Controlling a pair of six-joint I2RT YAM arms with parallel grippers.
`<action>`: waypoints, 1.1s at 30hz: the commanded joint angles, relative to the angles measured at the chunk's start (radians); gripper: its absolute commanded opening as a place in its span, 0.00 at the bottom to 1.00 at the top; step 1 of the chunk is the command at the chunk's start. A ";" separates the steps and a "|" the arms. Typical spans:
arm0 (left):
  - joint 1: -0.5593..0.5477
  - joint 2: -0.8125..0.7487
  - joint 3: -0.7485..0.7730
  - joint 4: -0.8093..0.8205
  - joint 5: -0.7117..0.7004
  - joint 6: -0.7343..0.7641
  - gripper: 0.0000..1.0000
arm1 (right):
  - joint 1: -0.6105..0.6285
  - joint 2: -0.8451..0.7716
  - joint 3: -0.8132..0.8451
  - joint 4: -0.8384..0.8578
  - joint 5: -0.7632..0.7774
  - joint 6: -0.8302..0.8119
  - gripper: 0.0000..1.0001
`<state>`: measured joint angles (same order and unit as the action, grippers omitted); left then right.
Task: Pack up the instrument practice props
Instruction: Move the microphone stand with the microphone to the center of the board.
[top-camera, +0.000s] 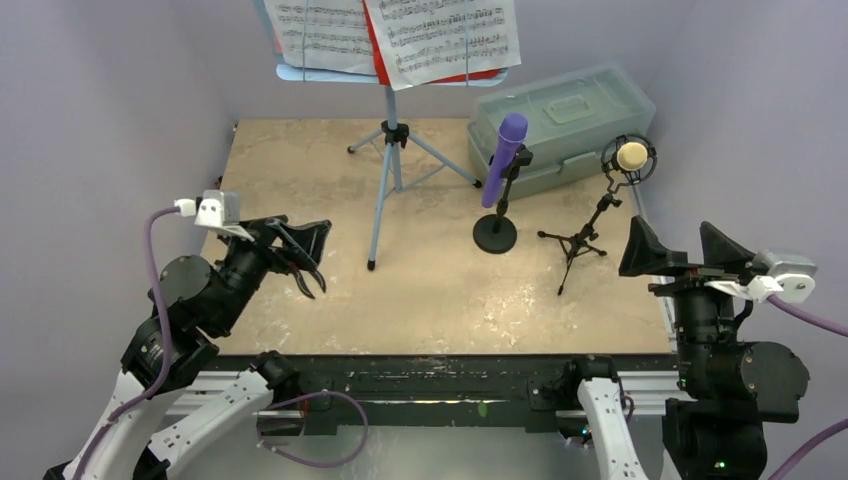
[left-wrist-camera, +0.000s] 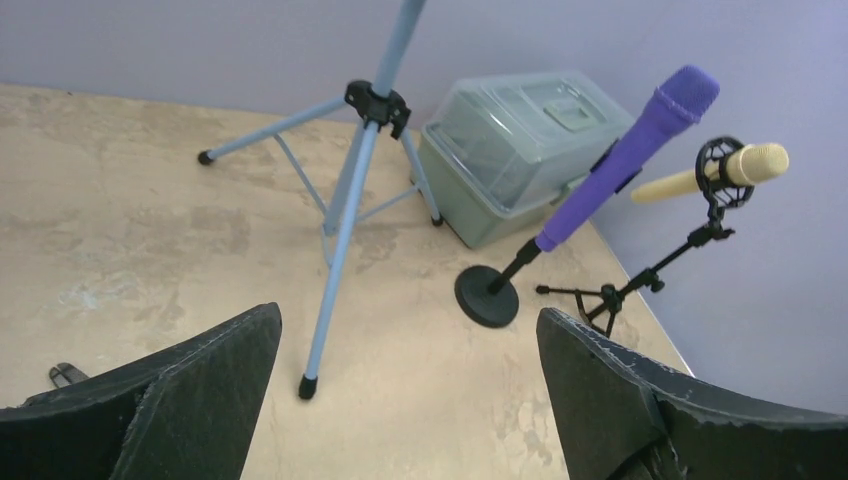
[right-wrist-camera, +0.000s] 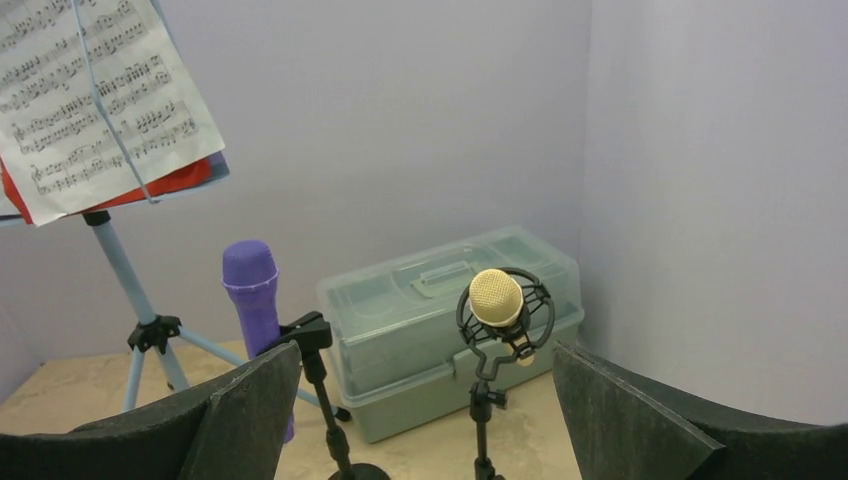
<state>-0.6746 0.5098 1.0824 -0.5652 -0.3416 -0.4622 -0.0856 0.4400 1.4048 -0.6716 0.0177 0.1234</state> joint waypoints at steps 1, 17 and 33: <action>0.001 0.003 -0.037 0.073 0.144 -0.040 1.00 | -0.002 0.018 -0.017 -0.005 0.050 -0.007 0.99; 0.001 0.117 -0.244 0.418 0.399 -0.105 0.99 | -0.002 0.194 0.032 -0.272 -0.591 -0.506 0.99; -0.062 0.548 -0.370 1.190 0.557 0.225 0.99 | -0.013 0.154 -0.306 -0.252 -1.174 -0.694 0.99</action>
<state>-0.6968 0.9710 0.7242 0.3294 0.1608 -0.4114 -0.0921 0.6056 1.1690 -0.8684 -0.9424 -0.3992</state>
